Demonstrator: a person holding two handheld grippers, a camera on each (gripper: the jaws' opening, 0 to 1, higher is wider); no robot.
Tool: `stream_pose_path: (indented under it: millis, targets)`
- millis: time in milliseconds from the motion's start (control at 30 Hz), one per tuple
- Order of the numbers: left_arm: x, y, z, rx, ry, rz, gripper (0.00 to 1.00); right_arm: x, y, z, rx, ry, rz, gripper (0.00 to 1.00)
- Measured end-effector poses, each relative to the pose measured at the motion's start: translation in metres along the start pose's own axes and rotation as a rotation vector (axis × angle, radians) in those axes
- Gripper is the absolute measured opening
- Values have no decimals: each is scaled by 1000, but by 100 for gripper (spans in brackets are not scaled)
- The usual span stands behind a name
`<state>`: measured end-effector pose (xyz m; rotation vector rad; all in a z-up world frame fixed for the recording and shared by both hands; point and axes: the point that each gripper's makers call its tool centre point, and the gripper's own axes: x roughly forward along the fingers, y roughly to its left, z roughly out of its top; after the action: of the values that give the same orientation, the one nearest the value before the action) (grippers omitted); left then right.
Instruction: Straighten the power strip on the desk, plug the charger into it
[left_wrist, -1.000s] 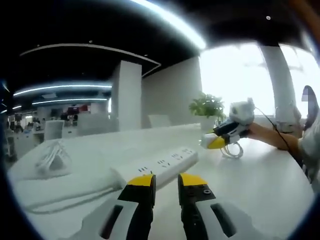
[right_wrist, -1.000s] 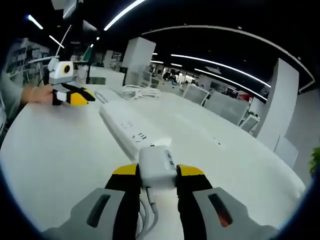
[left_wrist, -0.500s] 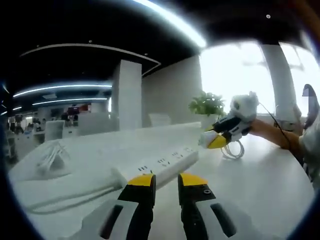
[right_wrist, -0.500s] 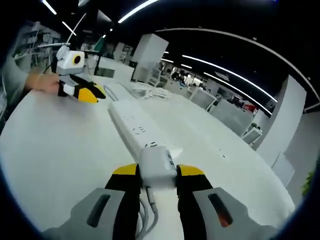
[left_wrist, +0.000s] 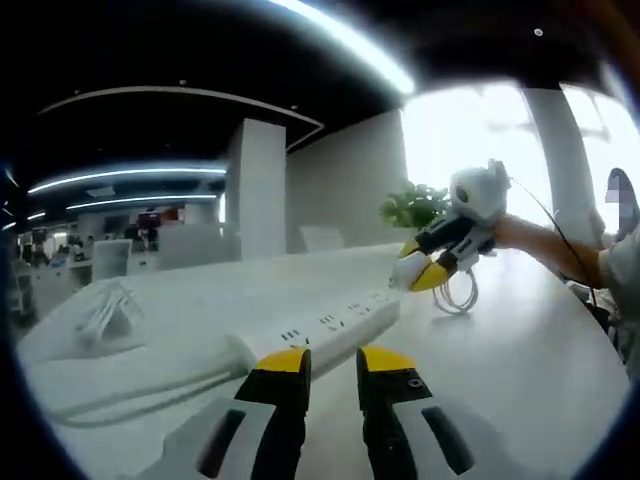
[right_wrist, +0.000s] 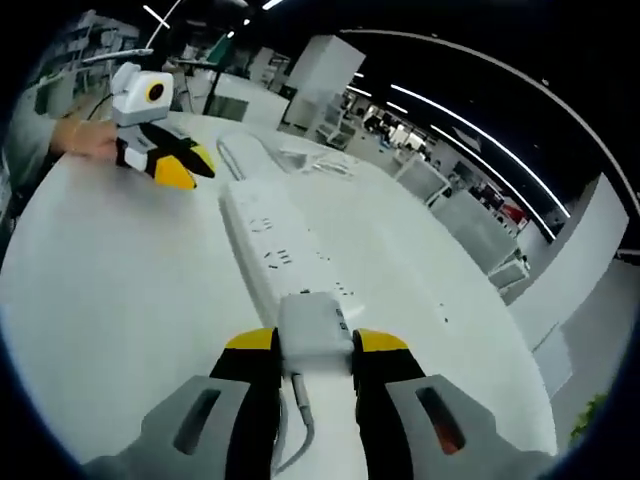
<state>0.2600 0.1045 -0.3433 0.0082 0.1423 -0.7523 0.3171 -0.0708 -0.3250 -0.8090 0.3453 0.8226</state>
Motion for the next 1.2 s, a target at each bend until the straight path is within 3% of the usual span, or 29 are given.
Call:
stream_pose_path:
  millis: [567, 1200]
  targets:
    - [0, -2, 0, -4, 2, -1, 23, 12, 1, 3, -162, 202, 54, 27]
    - [1, -4, -2, 10, 9, 0, 23, 17, 0, 3, -267, 303, 69, 27]
